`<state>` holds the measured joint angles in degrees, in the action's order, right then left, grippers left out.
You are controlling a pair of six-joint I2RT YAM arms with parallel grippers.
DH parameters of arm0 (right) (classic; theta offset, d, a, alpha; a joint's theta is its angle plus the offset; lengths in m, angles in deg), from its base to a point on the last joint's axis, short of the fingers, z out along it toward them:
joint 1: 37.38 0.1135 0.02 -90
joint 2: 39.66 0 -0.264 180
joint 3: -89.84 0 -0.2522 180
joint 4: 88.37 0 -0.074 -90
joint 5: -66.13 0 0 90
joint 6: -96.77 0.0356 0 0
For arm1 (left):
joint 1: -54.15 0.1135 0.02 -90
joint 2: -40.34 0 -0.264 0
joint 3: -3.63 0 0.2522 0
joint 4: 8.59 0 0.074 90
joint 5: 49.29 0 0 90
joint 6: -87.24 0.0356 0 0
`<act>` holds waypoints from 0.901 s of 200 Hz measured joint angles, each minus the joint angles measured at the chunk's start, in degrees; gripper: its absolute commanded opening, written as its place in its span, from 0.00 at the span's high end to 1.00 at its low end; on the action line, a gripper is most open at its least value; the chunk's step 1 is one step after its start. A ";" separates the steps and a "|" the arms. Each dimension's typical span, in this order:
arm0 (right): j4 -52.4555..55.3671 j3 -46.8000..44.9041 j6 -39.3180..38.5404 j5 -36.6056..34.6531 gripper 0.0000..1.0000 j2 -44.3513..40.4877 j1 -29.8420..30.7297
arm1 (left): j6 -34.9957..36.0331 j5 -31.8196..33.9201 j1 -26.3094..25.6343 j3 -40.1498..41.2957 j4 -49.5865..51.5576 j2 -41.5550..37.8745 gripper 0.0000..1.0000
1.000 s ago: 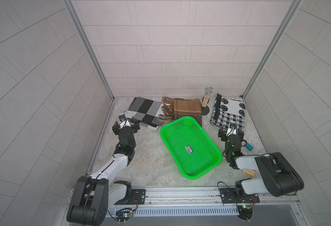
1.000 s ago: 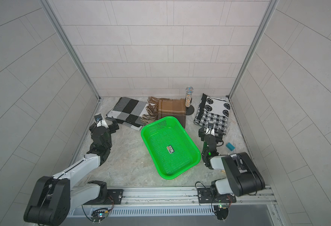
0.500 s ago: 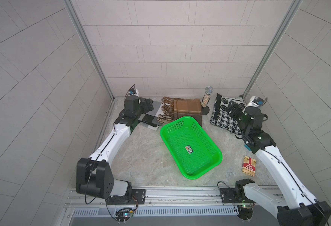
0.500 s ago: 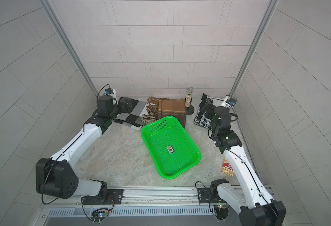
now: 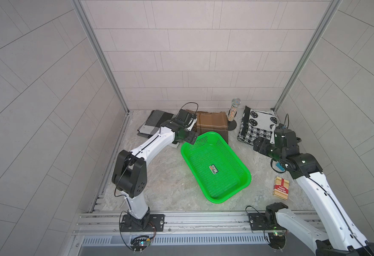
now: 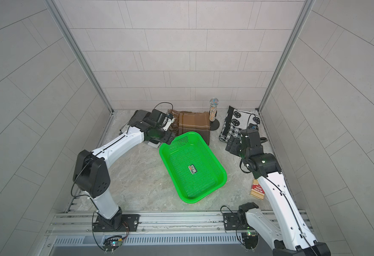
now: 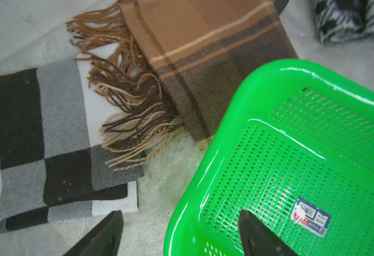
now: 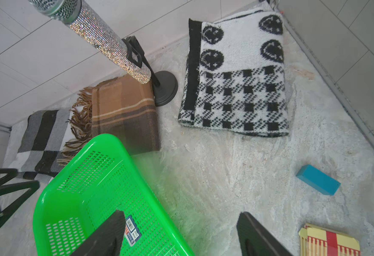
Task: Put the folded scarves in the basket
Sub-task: Adjust the basket at the center of the board.
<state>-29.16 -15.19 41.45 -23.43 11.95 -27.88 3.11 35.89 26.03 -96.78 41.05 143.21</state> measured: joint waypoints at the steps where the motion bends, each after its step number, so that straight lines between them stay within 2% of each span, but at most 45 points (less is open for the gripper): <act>1: 0.04 0.00 0.00 0.07 0.16 -0.04 0.00 | 0.15 0.00 -0.04 -0.04 0.09 0.11 0.14; 40: 1.68 -1.36 -0.13 3.17 0.16 -0.42 0.15 | 7.21 -0.09 -2.10 -2.51 2.29 3.69 0.12; 100: 1.70 -2.84 0.11 6.36 0.17 0.85 1.14 | 11.87 4.79 -3.19 -3.45 -0.52 6.93 0.10; 127: 1.20 -4.63 0.55 7.65 0.21 0.85 1.29 | 12.87 4.50 -3.28 -5.75 -0.68 9.25 0.19; 162: 1.03 -5.64 1.27 8.72 0.28 0.87 1.49 | 14.49 4.63 -3.98 -7.87 -0.83 13.25 0.46; 180: 0.46 -5.92 1.40 8.81 0.30 0.87 1.49 | 14.32 5.73 -4.92 -7.74 -0.44 13.88 0.56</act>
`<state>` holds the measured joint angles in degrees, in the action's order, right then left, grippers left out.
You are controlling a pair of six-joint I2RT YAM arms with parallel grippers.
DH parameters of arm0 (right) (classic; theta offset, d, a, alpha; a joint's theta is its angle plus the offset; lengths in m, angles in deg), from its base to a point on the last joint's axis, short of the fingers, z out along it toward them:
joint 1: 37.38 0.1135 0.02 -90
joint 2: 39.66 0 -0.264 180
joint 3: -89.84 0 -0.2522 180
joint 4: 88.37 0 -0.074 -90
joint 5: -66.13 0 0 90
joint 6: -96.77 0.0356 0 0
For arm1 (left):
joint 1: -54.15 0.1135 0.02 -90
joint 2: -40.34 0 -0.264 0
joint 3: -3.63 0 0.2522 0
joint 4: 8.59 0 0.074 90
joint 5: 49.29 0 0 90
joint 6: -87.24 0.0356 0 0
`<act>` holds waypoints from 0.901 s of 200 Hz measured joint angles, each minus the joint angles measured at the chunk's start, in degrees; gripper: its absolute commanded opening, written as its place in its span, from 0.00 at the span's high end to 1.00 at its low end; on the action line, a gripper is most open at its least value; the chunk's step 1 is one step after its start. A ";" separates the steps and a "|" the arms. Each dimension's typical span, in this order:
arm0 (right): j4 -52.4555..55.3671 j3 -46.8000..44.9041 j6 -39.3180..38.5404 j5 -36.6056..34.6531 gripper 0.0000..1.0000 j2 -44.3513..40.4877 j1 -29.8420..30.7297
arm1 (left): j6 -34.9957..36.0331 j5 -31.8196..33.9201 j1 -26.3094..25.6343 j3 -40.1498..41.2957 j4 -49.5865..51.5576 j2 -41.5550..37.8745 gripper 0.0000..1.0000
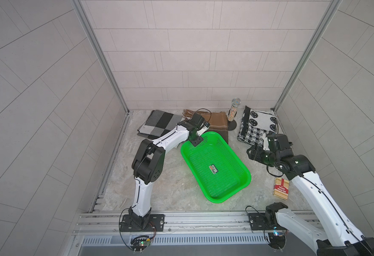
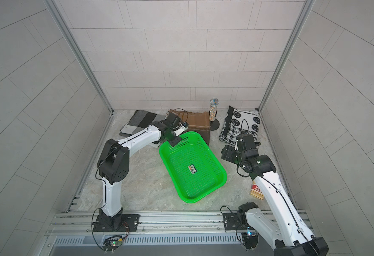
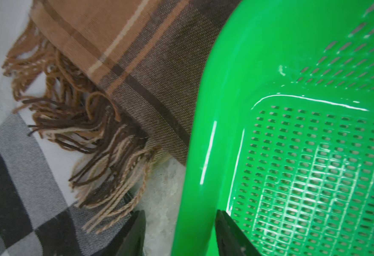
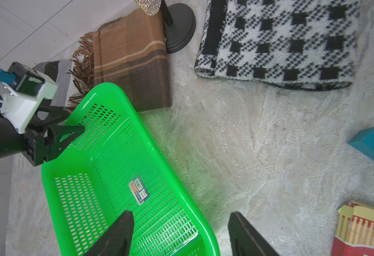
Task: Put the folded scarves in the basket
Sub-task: Adjust the basket at the center of the board.
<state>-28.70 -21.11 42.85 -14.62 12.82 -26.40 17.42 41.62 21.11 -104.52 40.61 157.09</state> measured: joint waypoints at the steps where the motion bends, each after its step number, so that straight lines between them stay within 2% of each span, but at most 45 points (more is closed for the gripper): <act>1: -0.09 -0.04 -0.02 0.00 0.30 0.00 0.00 | 0.31 0.13 -0.07 0.07 0.04 0.00 0.56; 31: -1.20 -1.07 0.35 0.22 0.34 0.00 0.00 | 0.44 3.19 -1.27 4.13 -0.81 -2.49 0.74; 52: -1.84 -1.44 0.61 0.22 0.36 0.07 0.00 | -2.43 3.80 -1.66 9.64 -0.90 -7.34 1.00; 74: -2.62 -1.44 1.20 0.22 0.39 0.33 0.07 | -7.34 4.26 -1.84 15.28 -1.20 -13.81 1.00; 134: -6.27 -2.56 4.90 -0.81 0.43 2.19 1.25 | -21.90 11.78 -2.01 31.76 1.64 -30.05 1.00; 180: -13.22 -7.43 12.22 -1.33 0.42 5.18 1.40 | -29.40 18.01 -0.63 36.94 5.44 -38.71 1.00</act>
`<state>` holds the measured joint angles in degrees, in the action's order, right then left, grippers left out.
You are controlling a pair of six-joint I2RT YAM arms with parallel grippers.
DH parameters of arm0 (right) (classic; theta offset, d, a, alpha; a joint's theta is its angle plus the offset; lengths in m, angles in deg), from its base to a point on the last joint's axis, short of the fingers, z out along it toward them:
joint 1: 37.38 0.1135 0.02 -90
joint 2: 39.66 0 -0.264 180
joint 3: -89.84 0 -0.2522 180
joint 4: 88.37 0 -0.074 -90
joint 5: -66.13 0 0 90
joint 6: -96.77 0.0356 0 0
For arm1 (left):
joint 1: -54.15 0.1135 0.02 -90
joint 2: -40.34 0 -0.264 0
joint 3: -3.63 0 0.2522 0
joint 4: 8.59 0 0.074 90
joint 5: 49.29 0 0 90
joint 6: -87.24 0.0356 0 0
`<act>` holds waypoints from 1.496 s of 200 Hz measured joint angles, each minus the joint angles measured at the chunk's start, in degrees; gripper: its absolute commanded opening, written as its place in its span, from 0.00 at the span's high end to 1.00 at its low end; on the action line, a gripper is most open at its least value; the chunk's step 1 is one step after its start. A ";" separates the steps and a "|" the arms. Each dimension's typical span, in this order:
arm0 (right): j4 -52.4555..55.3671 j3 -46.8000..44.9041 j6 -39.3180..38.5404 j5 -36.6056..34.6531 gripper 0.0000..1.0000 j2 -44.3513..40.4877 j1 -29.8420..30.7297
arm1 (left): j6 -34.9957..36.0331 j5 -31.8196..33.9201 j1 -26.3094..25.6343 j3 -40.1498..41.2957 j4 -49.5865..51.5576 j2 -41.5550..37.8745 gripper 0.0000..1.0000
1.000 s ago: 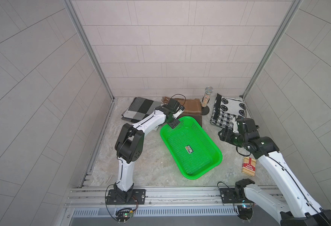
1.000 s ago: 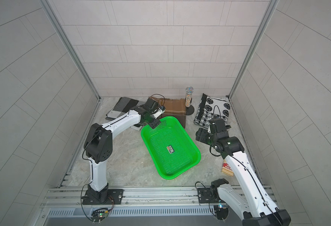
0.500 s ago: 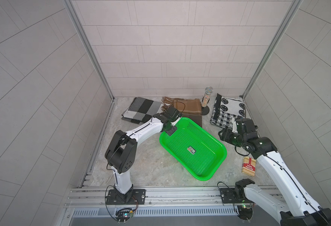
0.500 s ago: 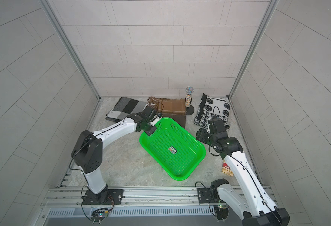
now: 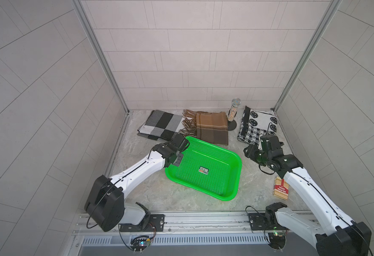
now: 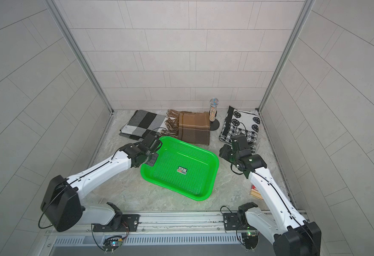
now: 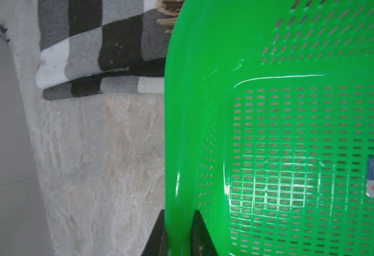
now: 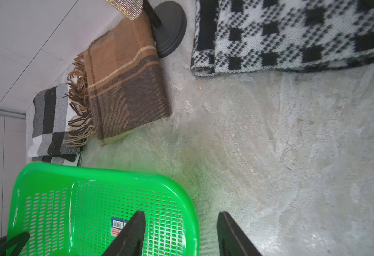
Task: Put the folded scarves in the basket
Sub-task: Adjust the basket at the center of the board.
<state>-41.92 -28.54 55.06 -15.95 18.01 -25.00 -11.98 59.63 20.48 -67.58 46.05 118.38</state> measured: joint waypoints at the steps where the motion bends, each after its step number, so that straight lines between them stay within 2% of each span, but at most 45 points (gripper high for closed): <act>1: -0.11 -0.04 0.09 0.00 0.42 0.09 0.00 | -0.13 0.11 0.13 0.13 0.07 -0.15 1.00; 43: -6.21 -0.63 5.81 0.57 0.39 5.57 0.00 | -5.29 2.14 2.80 3.96 1.33 -5.90 1.00; 112: -7.87 0.24 8.17 1.05 0.36 9.73 1.60 | -10.43 0.85 2.95 6.12 3.76 -10.01 1.00; 126: -8.41 0.24 8.59 0.83 0.35 10.36 2.34 | -11.67 0.55 3.02 6.10 5.03 -9.99 0.82; 137: -8.76 0.26 8.74 0.79 0.35 11.26 3.19 | -12.44 0.39 3.02 6.10 6.10 -9.99 0.62; 151: -9.11 0.48 8.76 0.85 0.34 13.05 4.50 | -13.16 0.63 3.02 6.10 7.67 -10.03 0.46; 161: -9.29 0.85 8.70 0.94 0.34 14.49 5.49 | -14.03 0.85 3.02 6.10 8.72 -10.19 0.38; 180: -9.35 1.88 8.04 1.42 0.35 16.92 7.41 | -14.95 1.01 3.02 6.21 10.23 -11.23 0.32; 202: -9.40 2.71 6.67 2.38 0.39 18.78 9.68 | -15.98 1.62 3.02 6.27 11.32 -12.81 0.29; 245: -9.01 2.56 2.51 3.67 0.59 19.41 13.99 | -16.48 1.90 3.04 2.93 12.55 -13.94 0.29; 270: -8.83 2.03 -0.22 4.68 0.68 19.63 15.52 | -16.44 1.49 3.04 0.44 11.21 -13.62 0.29; 288: -8.20 2.12 -2.43 5.25 0.79 20.44 16.61 | -16.44 0.90 3.04 0.02 10.36 -12.70 0.31; 299: -7.80 2.34 -4.04 5.66 0.82 21.07 17.14 | -16.33 0.48 3.02 -0.07 9.92 -11.82 0.32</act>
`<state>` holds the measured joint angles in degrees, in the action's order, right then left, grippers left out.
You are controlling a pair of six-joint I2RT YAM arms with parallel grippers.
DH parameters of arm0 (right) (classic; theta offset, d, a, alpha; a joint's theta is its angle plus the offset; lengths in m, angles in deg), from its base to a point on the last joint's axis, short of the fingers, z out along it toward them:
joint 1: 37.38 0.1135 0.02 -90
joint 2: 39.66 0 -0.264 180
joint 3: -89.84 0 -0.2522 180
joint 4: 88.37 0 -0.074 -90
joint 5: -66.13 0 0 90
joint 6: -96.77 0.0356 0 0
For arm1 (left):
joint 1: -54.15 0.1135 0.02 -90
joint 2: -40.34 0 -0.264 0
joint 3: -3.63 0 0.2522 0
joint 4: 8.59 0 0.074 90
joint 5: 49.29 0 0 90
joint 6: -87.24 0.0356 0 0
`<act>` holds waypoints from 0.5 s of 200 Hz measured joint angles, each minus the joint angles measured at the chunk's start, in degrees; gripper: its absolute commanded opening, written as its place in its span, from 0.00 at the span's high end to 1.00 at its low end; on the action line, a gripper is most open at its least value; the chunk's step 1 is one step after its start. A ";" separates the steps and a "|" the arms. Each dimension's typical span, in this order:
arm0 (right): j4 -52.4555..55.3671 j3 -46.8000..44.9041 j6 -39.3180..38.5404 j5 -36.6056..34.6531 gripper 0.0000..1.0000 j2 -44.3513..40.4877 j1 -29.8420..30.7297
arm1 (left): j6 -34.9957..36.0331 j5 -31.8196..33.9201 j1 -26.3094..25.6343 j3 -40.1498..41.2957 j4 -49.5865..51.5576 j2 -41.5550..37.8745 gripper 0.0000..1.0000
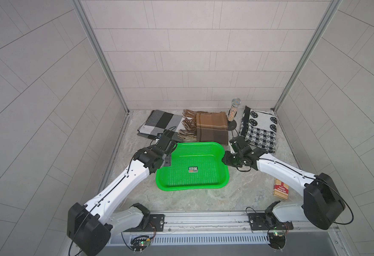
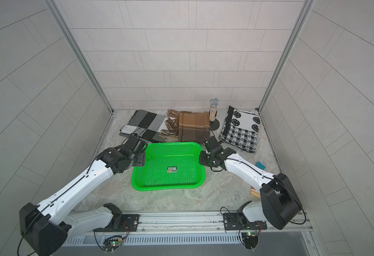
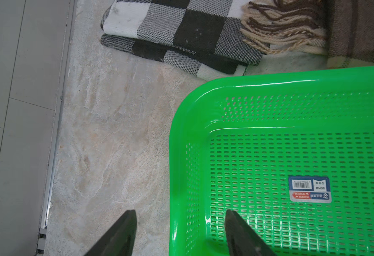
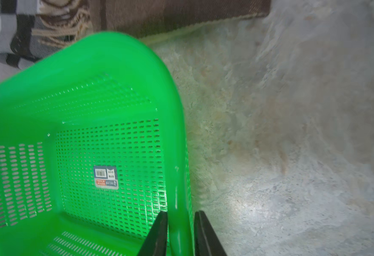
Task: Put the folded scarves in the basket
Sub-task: Adjust the basket at the center of the board.
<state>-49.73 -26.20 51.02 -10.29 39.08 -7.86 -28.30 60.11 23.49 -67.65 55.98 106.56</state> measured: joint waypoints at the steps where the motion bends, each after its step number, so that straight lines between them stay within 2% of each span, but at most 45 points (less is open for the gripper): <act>1: 0.04 0.00 0.07 0.04 0.83 0.00 0.04 | 0.02 -0.04 0.02 0.00 -0.04 0.07 0.32; 45: 1.01 0.15 1.05 0.07 0.89 -0.37 3.21 | 0.02 -0.85 0.00 -0.02 -1.44 0.66 0.33; 100: 1.11 -0.15 5.40 -0.96 0.90 -0.96 8.92 | -0.02 -1.40 0.00 -0.11 -2.54 0.66 0.34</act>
<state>-48.61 -26.36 56.42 -11.25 38.11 1.06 -28.32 58.71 23.49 -67.76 53.44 107.21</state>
